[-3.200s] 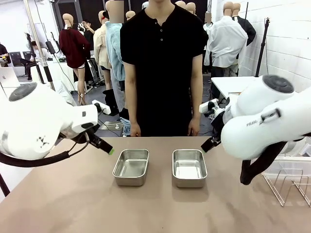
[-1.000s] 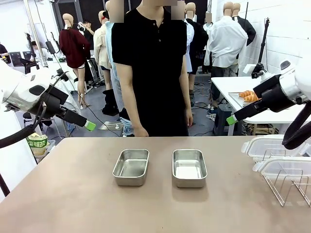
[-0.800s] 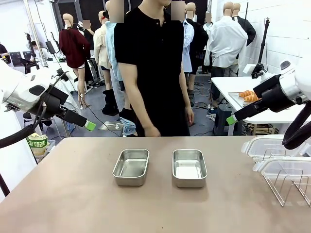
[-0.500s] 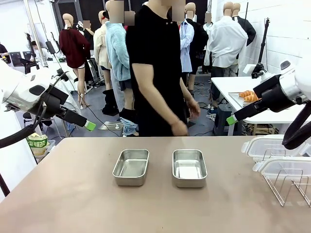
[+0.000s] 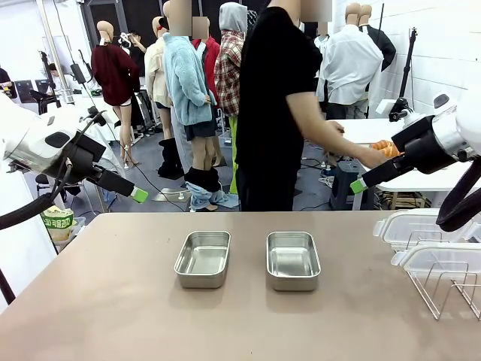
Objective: Place the bread in airtight containers.
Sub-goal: Lift both Airtight Container.
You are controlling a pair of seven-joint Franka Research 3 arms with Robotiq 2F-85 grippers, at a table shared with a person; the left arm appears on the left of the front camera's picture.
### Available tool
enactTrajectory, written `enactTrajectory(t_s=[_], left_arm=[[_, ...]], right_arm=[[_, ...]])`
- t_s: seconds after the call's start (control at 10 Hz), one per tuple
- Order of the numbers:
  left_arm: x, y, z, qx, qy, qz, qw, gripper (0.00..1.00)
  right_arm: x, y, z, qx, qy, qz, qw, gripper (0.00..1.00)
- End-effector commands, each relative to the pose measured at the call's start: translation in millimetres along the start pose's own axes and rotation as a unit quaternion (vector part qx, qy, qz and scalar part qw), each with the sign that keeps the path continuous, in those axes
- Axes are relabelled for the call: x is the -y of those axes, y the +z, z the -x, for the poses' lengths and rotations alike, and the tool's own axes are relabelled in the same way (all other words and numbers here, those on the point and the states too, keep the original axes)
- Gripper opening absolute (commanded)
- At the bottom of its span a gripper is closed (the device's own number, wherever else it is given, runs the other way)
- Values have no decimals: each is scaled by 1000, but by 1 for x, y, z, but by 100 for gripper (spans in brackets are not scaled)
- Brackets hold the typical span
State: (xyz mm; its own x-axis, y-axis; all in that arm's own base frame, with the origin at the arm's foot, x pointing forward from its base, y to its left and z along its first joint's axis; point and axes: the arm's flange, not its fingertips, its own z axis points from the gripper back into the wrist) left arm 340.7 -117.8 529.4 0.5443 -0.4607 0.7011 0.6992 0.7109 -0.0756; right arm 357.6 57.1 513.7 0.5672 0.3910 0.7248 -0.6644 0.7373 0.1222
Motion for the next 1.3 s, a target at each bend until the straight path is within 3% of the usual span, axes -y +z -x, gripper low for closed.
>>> enactTrajectory(t_s=[0.0, 1.2], left_arm=[[-2, -1, 1, 0, 2, 6, 1000, 100], [-2, -1, 1, 0, 2, 6, 1000, 100]], right_arm=[[1, -2, 1, 1, -1, -10, 1000, 100], [1, -2, 1, 1, -1, -10, 1000, 100]])
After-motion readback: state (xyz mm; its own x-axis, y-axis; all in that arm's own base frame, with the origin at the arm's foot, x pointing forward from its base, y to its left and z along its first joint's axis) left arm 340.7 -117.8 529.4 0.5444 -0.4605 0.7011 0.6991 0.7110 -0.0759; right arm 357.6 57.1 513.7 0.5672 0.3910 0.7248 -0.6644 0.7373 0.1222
